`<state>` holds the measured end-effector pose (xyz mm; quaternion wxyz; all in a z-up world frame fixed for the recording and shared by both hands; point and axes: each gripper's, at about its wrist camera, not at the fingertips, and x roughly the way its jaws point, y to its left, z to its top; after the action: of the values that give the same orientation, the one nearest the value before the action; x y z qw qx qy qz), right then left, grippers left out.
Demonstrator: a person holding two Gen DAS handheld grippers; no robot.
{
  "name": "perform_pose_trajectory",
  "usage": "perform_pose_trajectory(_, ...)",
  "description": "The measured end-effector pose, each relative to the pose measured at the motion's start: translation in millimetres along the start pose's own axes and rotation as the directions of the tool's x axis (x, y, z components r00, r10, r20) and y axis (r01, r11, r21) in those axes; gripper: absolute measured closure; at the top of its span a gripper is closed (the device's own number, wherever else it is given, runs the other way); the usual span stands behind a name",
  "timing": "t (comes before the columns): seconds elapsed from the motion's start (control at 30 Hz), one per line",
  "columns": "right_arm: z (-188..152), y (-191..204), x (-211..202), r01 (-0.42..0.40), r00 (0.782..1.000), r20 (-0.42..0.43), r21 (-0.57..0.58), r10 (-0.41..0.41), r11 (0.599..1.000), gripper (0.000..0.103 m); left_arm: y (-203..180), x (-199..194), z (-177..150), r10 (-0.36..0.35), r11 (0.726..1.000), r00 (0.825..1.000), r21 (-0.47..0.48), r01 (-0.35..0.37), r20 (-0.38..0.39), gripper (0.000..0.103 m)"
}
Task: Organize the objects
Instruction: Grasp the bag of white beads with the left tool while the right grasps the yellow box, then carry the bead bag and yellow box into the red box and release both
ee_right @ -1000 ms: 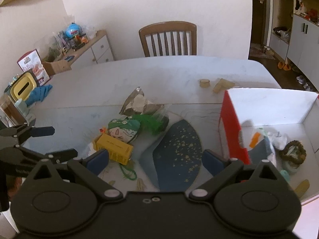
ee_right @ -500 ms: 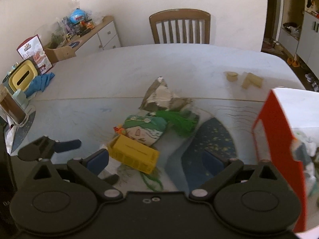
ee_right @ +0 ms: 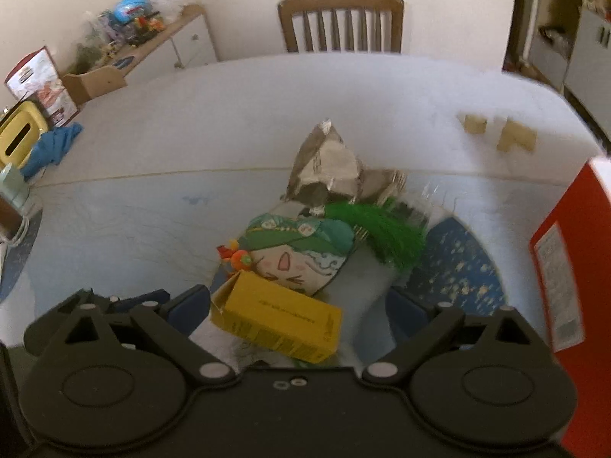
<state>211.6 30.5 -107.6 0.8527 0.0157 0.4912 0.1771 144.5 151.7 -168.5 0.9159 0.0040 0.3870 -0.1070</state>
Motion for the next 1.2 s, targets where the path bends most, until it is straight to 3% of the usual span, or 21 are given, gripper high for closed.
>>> perform_pose_trajectory(0.23, 3, 2, 8, -0.011, 0.999, -0.042, 0.065, 0.013, 0.998, 0.006, 2, -6, -3, 0.011, 1.000, 1.000, 0.001, -0.011, 0.008, 0.020)
perform_pose_trajectory(0.3, 3, 4, 7, -0.012, 0.999, -0.036, 0.074, 0.014, 0.997, 0.006, 3, -8, -1, 0.021, 1.000, 1.000, 0.000, -0.021, 0.012, 0.032)
perform_pose_trajectory(0.4, 3, 7, 10, -0.007, 0.999, -0.053, 0.061, 0.010, 0.998, 0.006, 6, -12, 0, 0.024, 1.000, 1.000, -0.005, -0.024, 0.012, 0.041)
perform_pose_trajectory(0.57, 0, 7, 15, 0.006, 0.997, -0.073, 0.064, -0.001, 0.998, 0.009, 13, -16, 5, 0.025, 1.000, 1.000, -0.006, -0.025, 0.009, 0.046)
perform_pose_trajectory(0.83, -3, 3, 13, -0.015, 0.996, -0.088, 0.086, 0.022, 0.996, 0.029, 15, -19, 6, 0.021, 1.000, 1.000, -0.003, -0.021, 0.006, 0.054)
perform_pose_trajectory(0.97, -6, -2, 7, -0.021, 0.997, -0.074, 0.096, 0.029, 0.995, 0.030, 14, -22, 2, 0.019, 1.000, 1.000, -0.007, -0.019, -0.001, 0.062)
perform_pose_trajectory(1.2, -8, -13, -16, -0.036, 0.998, -0.040, 0.104, 0.040, 0.994, 0.030, 12, -36, -6, 0.014, 1.000, 1.000, -0.026, -0.014, -0.021, 0.065)
